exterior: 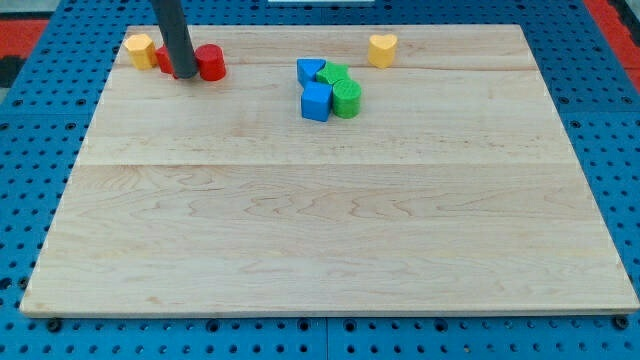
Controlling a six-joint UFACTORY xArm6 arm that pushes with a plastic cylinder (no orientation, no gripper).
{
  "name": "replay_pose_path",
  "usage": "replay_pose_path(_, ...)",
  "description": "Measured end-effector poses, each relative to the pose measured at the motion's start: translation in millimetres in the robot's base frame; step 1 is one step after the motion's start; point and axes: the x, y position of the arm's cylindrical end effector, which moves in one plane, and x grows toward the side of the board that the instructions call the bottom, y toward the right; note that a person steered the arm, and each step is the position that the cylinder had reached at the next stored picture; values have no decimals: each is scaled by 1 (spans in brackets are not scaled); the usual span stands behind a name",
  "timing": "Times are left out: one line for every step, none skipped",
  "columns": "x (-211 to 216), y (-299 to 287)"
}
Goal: Point your arm at the yellow hexagon
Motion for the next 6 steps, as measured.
replay_pose_path(13,-8)
replay_pose_path(14,-54)
replay_pose_path(9,-109)
replay_pose_path(2,-124)
replay_pose_path(-33,-124)
replay_pose_path(-49,-114)
